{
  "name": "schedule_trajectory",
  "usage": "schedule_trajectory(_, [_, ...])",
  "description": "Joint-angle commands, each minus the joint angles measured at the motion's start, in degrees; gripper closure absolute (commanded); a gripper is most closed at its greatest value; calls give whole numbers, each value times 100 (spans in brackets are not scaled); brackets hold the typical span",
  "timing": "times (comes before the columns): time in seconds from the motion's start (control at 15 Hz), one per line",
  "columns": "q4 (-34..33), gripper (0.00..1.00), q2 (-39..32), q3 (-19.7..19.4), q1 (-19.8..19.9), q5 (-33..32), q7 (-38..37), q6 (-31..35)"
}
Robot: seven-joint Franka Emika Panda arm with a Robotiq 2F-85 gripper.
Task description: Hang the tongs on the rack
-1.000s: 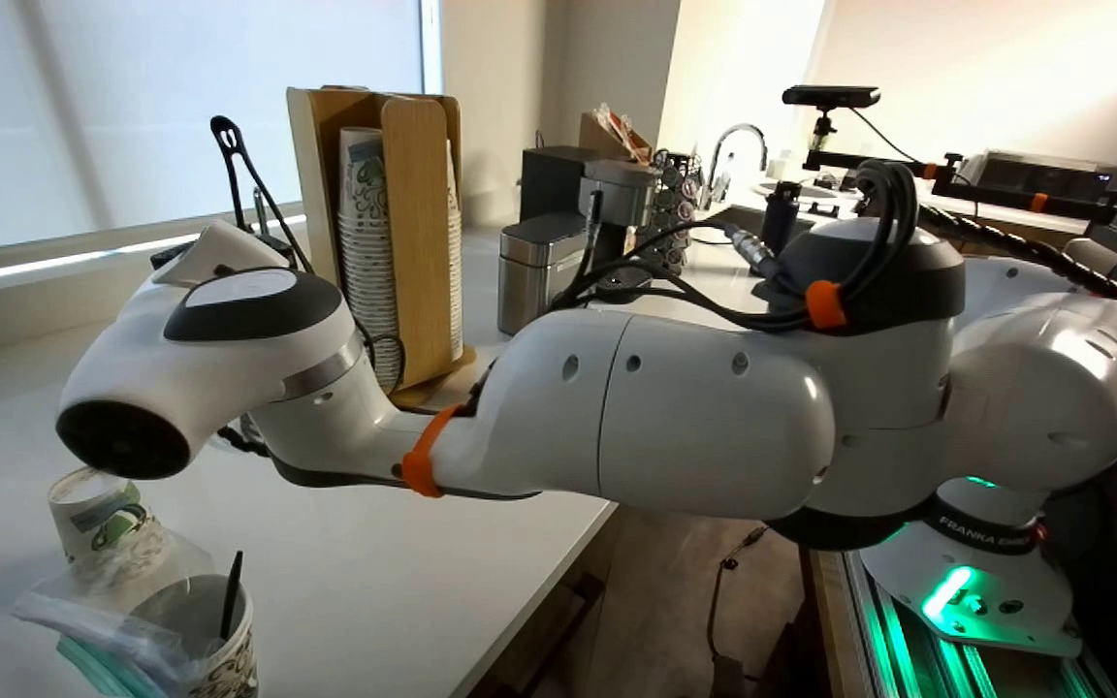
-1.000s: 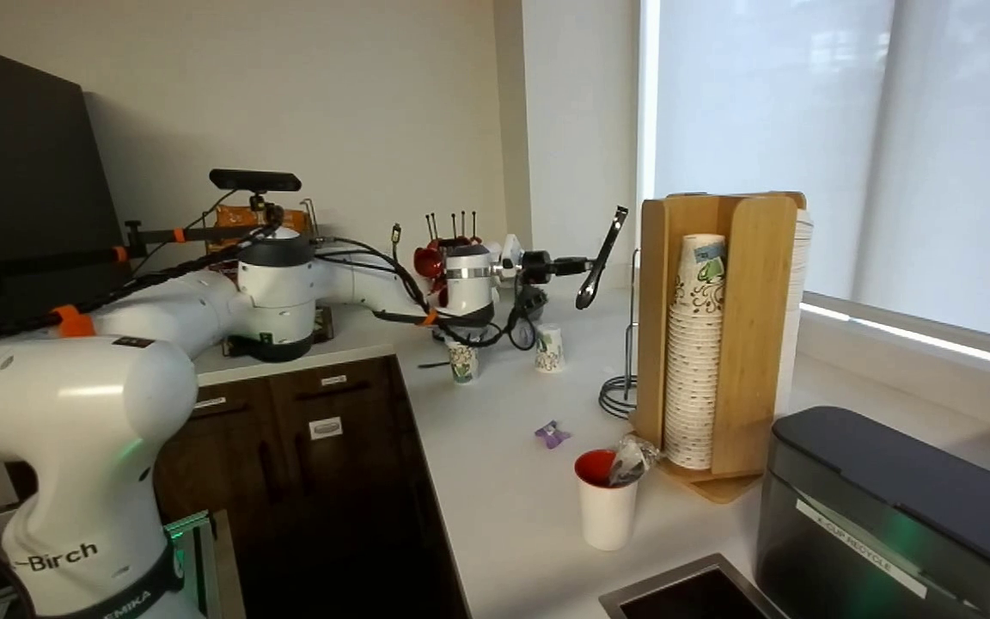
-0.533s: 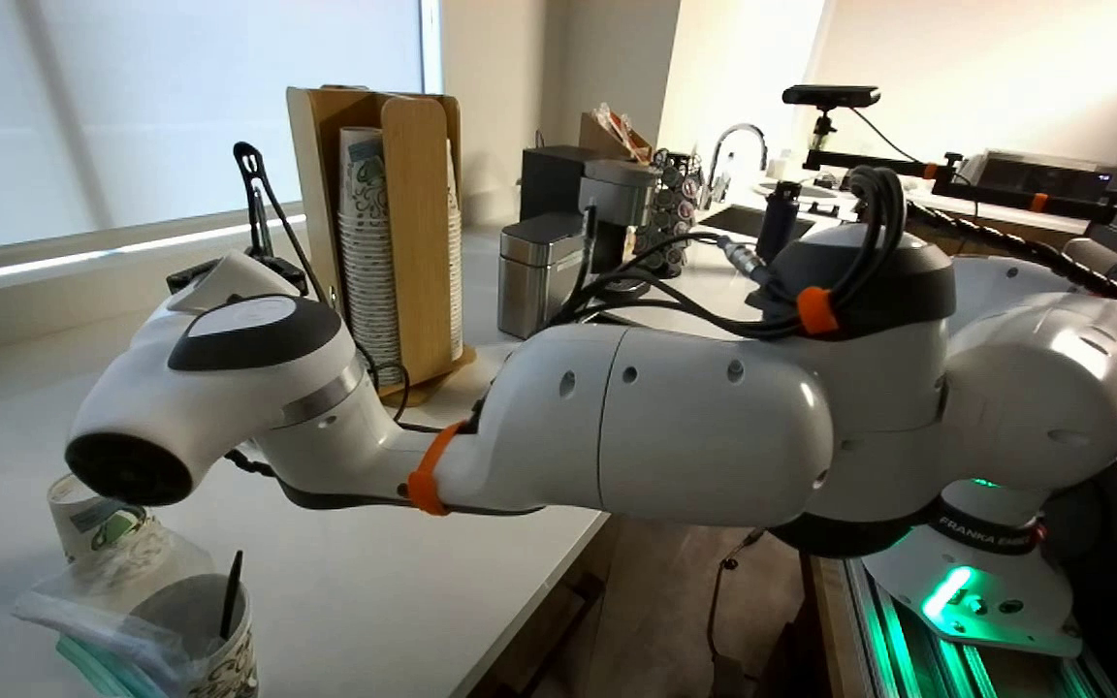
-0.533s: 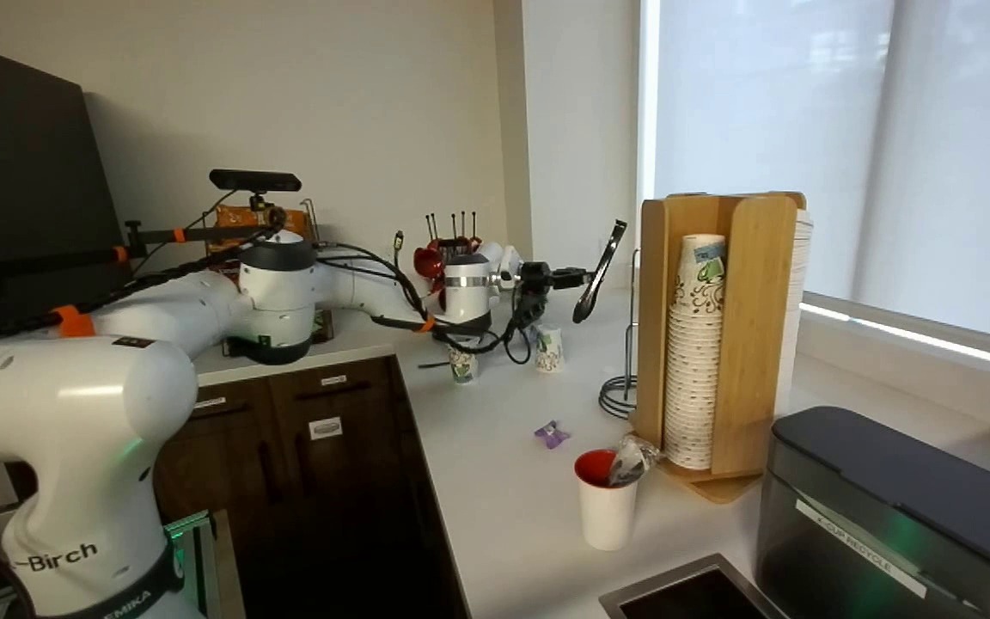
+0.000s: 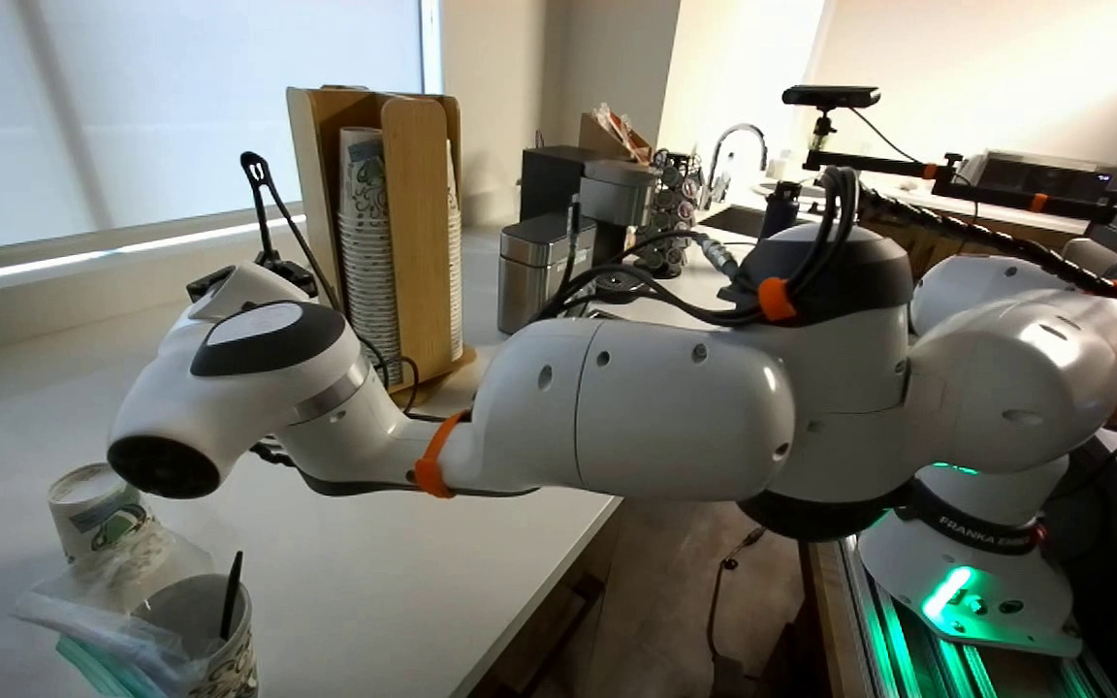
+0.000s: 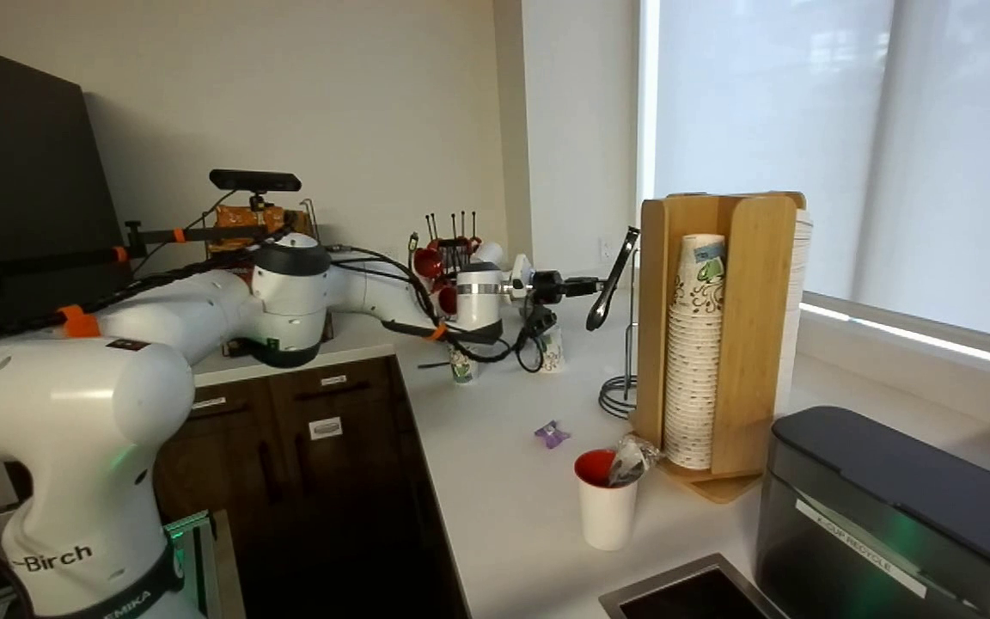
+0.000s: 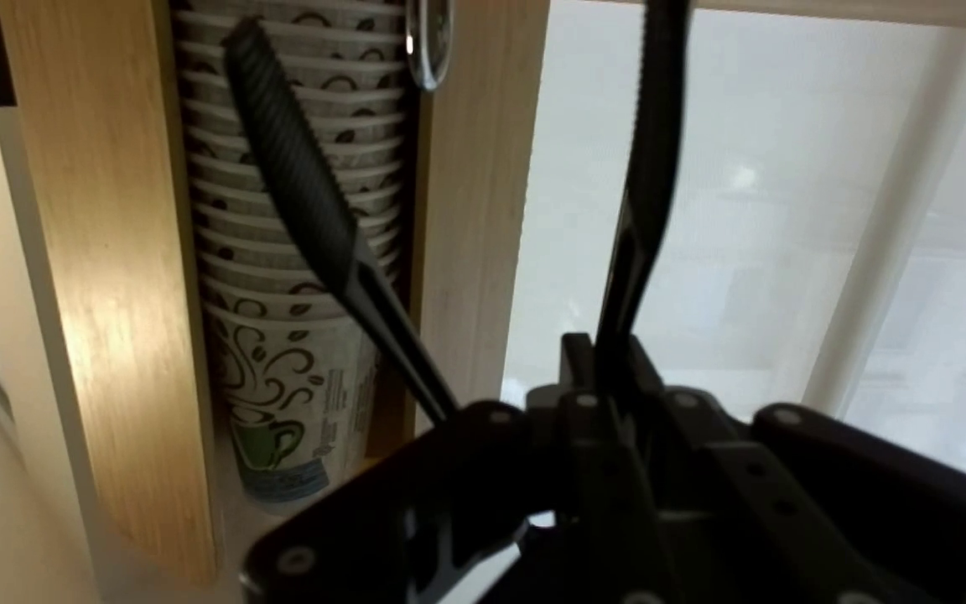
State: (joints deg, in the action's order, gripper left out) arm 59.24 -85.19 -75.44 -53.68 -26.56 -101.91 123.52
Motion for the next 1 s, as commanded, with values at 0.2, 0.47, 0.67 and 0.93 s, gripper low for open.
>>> schedule_trajectory(0.2, [-222, 98, 3, 107, 145, -111, -245, -212])
schedule_trajectory(0.47, [-329, 98, 3, 200, 283, -122, -191, -194])
schedule_trajectory(0.67, [-528, 98, 3, 272, 446, -90, -141, -185])
schedule_trajectory(0.93, [-683, 98, 4, 431, 588, -155, -158, -176])
